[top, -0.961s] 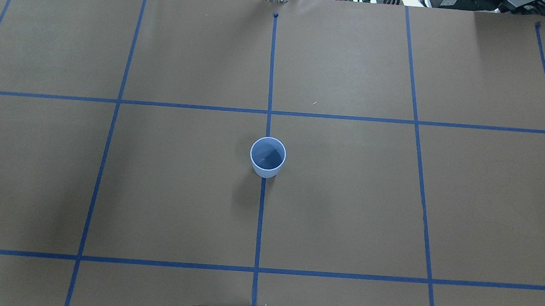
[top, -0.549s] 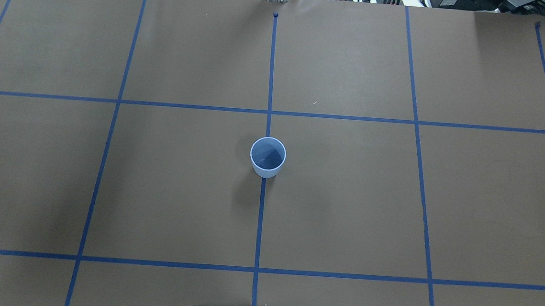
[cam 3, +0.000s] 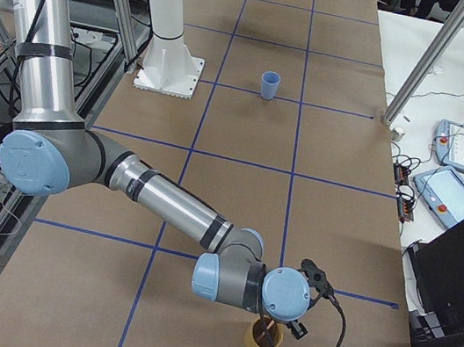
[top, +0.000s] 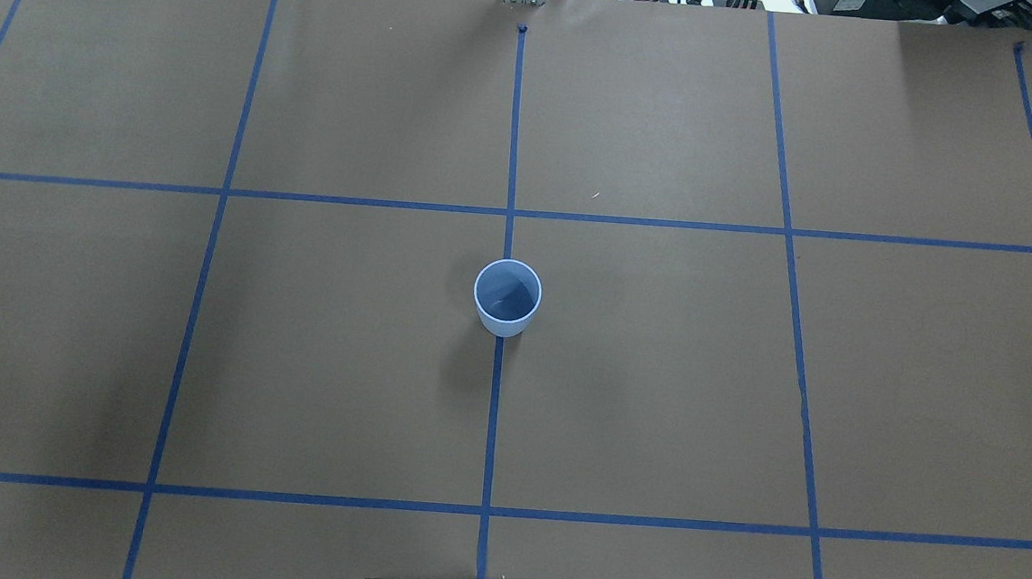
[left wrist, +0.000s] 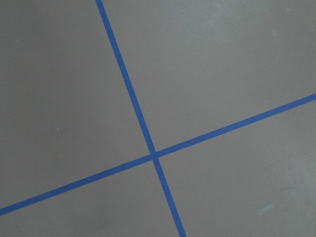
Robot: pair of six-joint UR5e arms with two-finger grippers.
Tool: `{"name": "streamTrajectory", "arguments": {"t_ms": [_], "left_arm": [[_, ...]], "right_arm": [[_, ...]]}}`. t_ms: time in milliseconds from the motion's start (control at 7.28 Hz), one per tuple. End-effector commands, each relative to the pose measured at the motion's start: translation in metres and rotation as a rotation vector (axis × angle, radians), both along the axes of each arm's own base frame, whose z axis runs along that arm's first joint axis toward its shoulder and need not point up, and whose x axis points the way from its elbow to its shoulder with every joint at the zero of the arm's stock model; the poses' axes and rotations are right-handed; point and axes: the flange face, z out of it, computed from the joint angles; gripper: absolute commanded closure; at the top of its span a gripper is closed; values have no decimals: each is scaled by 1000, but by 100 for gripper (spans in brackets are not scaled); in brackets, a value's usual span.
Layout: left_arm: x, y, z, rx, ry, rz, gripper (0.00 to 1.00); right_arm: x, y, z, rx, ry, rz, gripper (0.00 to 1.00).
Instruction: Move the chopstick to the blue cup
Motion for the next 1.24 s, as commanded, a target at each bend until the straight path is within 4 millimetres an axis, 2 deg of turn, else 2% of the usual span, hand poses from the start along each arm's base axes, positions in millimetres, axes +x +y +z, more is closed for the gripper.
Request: {"name": "streamTrajectory", "arguments": {"t_ms": [0,275,824,961,1099], "left_arm": [[0,0,0,0,0,0,0],[0,0,0,0,0,0,0],[0,1,0,0,0,0,0],[0,1,0,0,0,0,0],[0,1,0,0,0,0,0]], "right_arm": [[0,-7,-5,4,4,2,28],[-1,-12,-9,3,4,4,27],[-2,-10,-5,-23,-3,15,29],[-2,-8,-3,-27,-4,16,32],[-3,-6,-2,-28,-5,16,40]]}}
